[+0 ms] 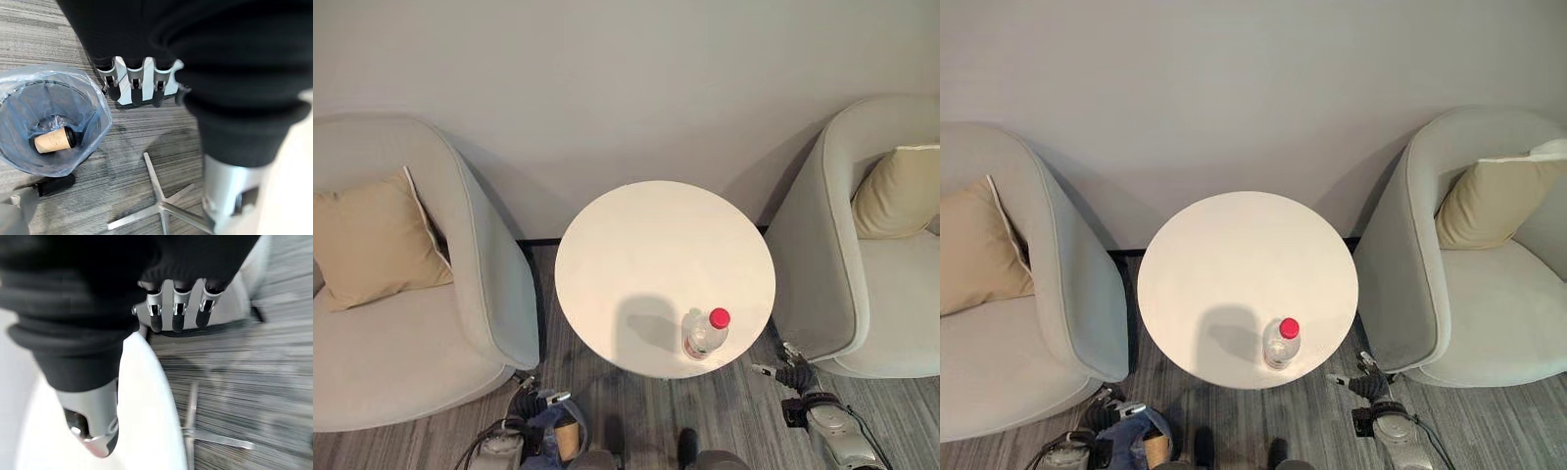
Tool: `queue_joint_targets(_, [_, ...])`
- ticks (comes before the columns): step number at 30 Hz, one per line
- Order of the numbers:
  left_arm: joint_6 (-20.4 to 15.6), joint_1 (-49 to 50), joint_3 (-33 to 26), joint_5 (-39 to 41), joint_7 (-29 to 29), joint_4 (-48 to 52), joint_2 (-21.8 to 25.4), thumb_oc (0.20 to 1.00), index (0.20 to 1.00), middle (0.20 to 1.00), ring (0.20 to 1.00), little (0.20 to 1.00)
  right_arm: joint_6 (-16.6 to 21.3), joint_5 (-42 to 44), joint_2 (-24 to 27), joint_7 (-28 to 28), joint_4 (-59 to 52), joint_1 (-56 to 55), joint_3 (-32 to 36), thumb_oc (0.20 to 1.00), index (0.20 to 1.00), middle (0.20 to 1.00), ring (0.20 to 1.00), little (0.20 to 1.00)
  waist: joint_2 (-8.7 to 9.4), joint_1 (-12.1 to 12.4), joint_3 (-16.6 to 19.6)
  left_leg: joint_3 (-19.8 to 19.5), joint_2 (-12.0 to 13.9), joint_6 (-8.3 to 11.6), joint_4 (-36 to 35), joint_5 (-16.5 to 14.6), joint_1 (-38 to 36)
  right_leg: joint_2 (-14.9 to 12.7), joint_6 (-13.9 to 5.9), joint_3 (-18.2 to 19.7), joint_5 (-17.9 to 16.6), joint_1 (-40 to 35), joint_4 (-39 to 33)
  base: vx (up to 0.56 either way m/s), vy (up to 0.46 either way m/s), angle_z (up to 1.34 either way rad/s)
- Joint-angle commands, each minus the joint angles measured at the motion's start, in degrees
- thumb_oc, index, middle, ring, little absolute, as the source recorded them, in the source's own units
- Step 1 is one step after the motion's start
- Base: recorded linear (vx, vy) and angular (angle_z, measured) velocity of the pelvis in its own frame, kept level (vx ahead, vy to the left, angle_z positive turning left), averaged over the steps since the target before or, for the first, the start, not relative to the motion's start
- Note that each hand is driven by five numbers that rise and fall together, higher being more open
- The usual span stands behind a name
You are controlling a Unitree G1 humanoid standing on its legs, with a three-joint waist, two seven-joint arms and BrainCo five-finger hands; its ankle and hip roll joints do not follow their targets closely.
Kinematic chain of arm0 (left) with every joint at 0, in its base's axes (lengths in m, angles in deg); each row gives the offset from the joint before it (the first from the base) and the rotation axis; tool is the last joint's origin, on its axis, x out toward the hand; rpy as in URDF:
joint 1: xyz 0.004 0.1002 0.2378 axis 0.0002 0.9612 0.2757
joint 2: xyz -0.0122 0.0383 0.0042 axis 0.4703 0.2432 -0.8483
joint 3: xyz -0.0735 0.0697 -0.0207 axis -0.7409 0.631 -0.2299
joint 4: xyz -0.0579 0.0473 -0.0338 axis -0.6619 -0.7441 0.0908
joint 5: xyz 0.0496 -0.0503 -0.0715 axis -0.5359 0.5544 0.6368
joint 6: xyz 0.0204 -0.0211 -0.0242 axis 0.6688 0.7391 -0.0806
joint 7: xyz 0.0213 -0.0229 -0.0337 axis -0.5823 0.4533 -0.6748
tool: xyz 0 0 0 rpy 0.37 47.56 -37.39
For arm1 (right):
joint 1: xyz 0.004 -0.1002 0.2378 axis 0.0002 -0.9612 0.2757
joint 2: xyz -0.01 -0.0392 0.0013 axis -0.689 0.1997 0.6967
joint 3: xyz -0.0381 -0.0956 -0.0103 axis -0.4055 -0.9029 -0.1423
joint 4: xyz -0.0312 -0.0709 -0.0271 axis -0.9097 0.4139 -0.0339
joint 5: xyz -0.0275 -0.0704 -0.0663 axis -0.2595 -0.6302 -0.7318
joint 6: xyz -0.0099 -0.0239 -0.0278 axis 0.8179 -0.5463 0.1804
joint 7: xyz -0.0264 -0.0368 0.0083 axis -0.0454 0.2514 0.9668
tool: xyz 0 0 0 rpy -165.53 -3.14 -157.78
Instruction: Gather garbage on tea table into small bin, then transfer packed bag to large trash can.
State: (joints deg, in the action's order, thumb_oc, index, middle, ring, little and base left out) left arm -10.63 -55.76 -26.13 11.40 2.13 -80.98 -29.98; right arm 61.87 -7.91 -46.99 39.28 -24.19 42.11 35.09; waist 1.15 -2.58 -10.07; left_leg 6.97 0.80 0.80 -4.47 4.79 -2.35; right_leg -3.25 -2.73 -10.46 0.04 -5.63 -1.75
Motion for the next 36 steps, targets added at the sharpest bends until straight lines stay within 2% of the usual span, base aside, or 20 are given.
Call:
queue_joint_targets(1, [-1.3, -2.0, -1.2, -1.6, 0.1, -0.1, -0.3, 1.000, 1.000, 1.000, 1.000, 1.000, 1.9, -6.9, 4.8, -1.1, -3.2, 1.2, -0.4, 1.000, 1.000, 1.000, 1.000, 1.000, 0.79, 0.6, 0.0, 1.1, 1.4, 2.50, 6.2, -10.7, -3.6, -0.7, -2.42, 0.2, 4.5, 4.8, 4.8, -0.05, -0.028, -0.05])
queue_joint_targets(9, [-2.1, -1.9, -1.1, -2.6, 0.5, -0.1, -0.6, 1.000, 1.000, 1.000, 1.000, 1.000, 3.6, -16.2, 11.9, -4.5, -13.3, 3.1, -5.6, 1.000, 1.000, 1.000, 1.000, 1.000, 0.32, 1.2, 0.5, 0.7, 1.8, 2.71, 5.3, -9.9, -4.2, -0.3, -2.47, 0.0, 4.3, 3.8, 3.2, -0.04, -0.026, -0.01])
queue_joint_targets(15, [-2.5, -0.9, -0.7, -3.0, 0.5, -1.3, -1.1, 1.000, 1.000, 1.000, 1.000, 1.000, 4.5, -18.6, 12.9, -5.1, -15.6, 5.1, -8.8, 1.000, 1.000, 1.000, 1.000, 1.000, -0.42, 1.7, 0.8, 0.4, 2.0, 2.93, 5.2, -9.5, -4.5, -0.2, -2.39, -0.3, 4.4, 2.9, 2.8, -0.01, -0.006, -0.03])
queue_joint_targets(23, [-2.7, 0.5, 0.2, -2.0, 0.3, -1.2, -1.8, 1.000, 1.000, 1.000, 1.000, 1.000, 4.0, -15.4, 7.0, -4.7, -12.8, 10.6, -14.1, 1.000, 1.000, 1.000, 1.000, 1.000, -1.45, 3.4, 1.4, -1.2, 1.9, 3.11, 5.1, -9.3, -5.0, -0.3, -1.98, -1.9, 5.0, 0.5, 1.8, 0.01, -0.002, 0.17])
queue_joint_targets(31, [-2.4, 1.8, 1.2, -1.4, 0.4, 0.0, -1.8, 1.000, 1.000, 1.000, 1.000, 1.000, 2.6, -12.0, 1.4, -3.7, -7.6, 14.7, -17.6, 1.000, 1.000, 1.000, 1.000, 1.000, -1.67, 5.8, 0.7, -2.7, 1.7, 3.00, 4.8, -9.0, -4.6, -0.7, -2.19, -3.5, 4.7, 0.2, 1.1, 0.01, 0.019, 0.11])
queue_joint_targets(33, [-2.2, 2.1, 1.1, -1.1, 0.3, 0.4, -1.7, 1.000, 1.000, 1.000, 1.000, 1.000, 2.3, -10.7, 0.5, -3.1, -6.7, 15.4, -17.2, 0.200, 0.200, 0.200, 0.200, 0.200, -1.71, 6.4, 0.4, -3.1, 1.7, 3.07, 4.8, -8.8, -4.1, -0.7, -2.17, -4.0, 4.6, 0.4, 0.9, -0.01, 0.009, 0.04])
queue_joint_targets(36, [-2.0, 2.3, 0.9, -0.6, 0.3, 0.5, -1.7, 1.000, 1.000, 1.000, 1.000, 1.000, 2.1, -9.8, 0.4, -2.4, -6.3, 15.8, -16.4, 0.200, 0.200, 0.200, 0.200, 0.200, -1.75, 6.8, 0.0, -3.4, 1.7, 3.14, 4.8, -8.7, -3.9, -0.8, -2.13, -4.4, 4.5, 0.4, 0.7, -0.01, 0.008, 0.13])
